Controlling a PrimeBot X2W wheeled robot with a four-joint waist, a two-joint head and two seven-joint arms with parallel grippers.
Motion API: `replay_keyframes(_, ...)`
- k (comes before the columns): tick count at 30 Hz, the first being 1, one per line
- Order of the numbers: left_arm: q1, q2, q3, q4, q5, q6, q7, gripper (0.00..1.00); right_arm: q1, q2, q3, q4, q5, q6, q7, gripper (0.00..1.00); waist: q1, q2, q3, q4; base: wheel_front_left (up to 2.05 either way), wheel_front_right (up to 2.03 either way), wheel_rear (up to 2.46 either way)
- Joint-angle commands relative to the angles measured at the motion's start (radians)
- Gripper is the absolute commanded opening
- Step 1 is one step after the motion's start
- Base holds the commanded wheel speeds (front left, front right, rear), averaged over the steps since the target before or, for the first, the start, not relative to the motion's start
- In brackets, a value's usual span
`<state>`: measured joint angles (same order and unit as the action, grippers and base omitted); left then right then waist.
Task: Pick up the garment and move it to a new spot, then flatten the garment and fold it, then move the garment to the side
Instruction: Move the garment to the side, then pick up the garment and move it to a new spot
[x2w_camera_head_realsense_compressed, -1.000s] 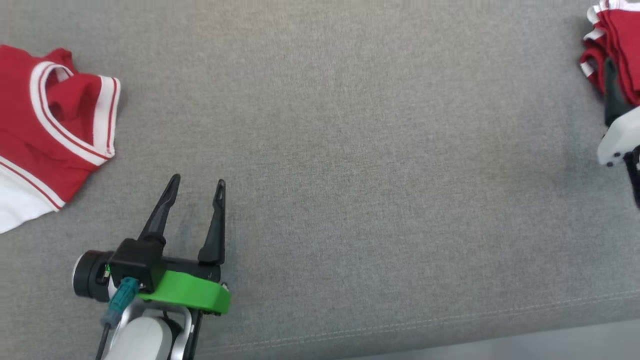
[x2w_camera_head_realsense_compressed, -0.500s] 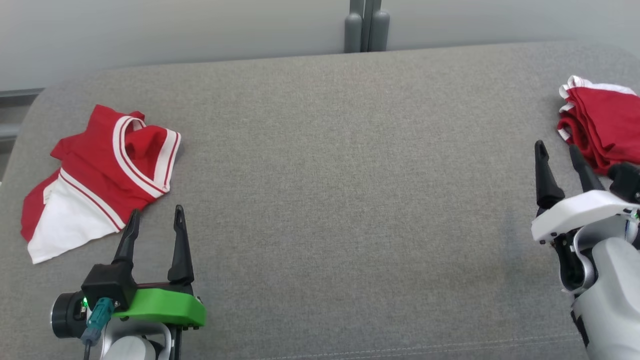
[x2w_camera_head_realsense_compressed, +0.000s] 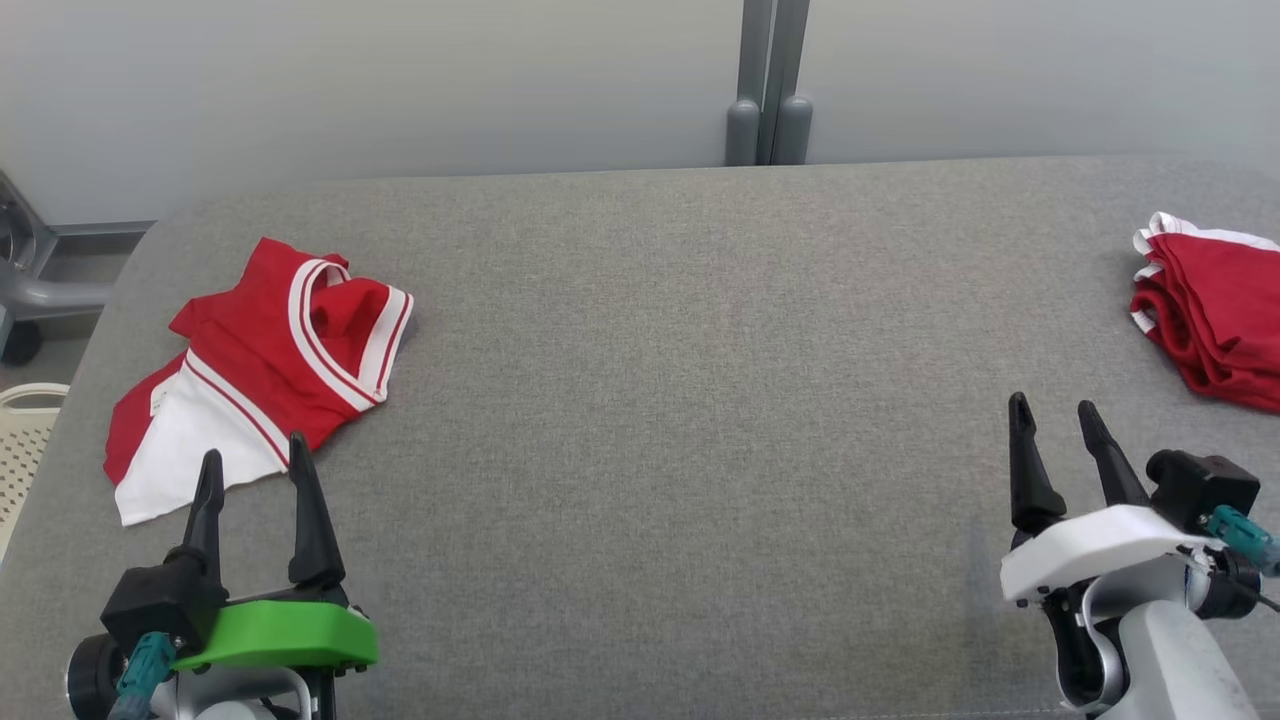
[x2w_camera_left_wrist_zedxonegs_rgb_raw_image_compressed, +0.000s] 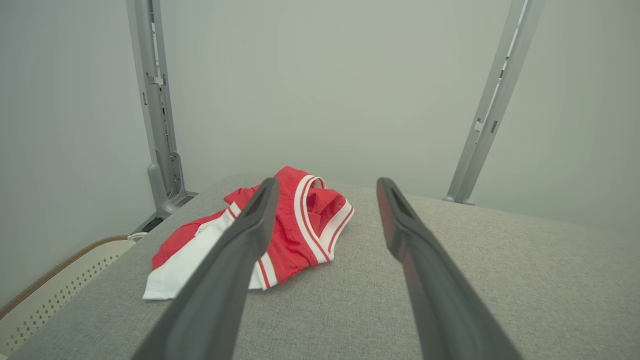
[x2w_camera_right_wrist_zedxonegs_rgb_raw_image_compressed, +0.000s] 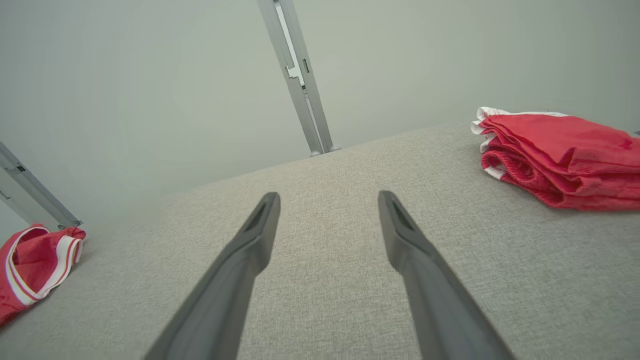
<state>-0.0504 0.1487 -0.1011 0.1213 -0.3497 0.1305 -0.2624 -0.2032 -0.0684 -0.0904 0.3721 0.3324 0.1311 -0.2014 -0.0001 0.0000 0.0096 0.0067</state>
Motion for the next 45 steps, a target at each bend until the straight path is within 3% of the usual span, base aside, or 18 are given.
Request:
replay_keyframes(1, 0.020, -0.014, 0.019, 0.001, 0.009, -0.024, -0.004, 1.00, 0.025, 0.007, -0.001, -0.009, -0.037, -0.001, -0.013, 1.00, 0.0001, 0.0000, 0.003, 0.003, 0.00, 0.00, 0.00)
replay_keyframes(10, 0.058, -0.060, 0.084, 0.002, 0.042, -0.168, -0.004, 1.00, 0.074, 0.017, 0.009, -0.014, -0.120, -0.001, -0.051, 1.00, 0.0001, 0.0000, -0.007, 0.013, 0.00, 0.00, 0.00)
replay_keyframes(15, 0.081, -0.072, 0.097, 0.030, 0.087, -0.213, -0.004, 1.00, 0.101, 0.017, 0.027, -0.005, -0.180, -0.001, -0.060, 1.00, 0.0001, 0.0000, -0.016, 0.013, 0.00, 0.00, 0.00)
replay_keyframes(23, 0.103, -0.074, 0.096, 0.110, 0.164, -0.222, -0.004, 1.00, 0.132, 0.017, 0.047, -0.014, -0.296, -0.001, -0.064, 1.00, 0.0001, 0.0000, -0.023, 0.006, 0.00, 0.00, 0.00)
replay_keyframes(37, 0.083, -0.085, 0.101, 0.133, 0.183, -0.240, -0.004, 1.00, 0.134, 0.017, 0.073, -0.026, -0.233, -0.001, -0.064, 1.00, 0.0001, 0.0000, -0.016, 0.015, 0.00, 0.00, 0.00)
replay_keyframes(45, 0.086, -0.085, 0.107, 0.139, 0.199, -0.239, -0.004, 1.00, 0.147, 0.017, 0.094, -0.024, -0.221, -0.001, -0.064, 1.00, 0.0001, 0.0000, -0.014, 0.072, 0.00, 0.00, 0.00)
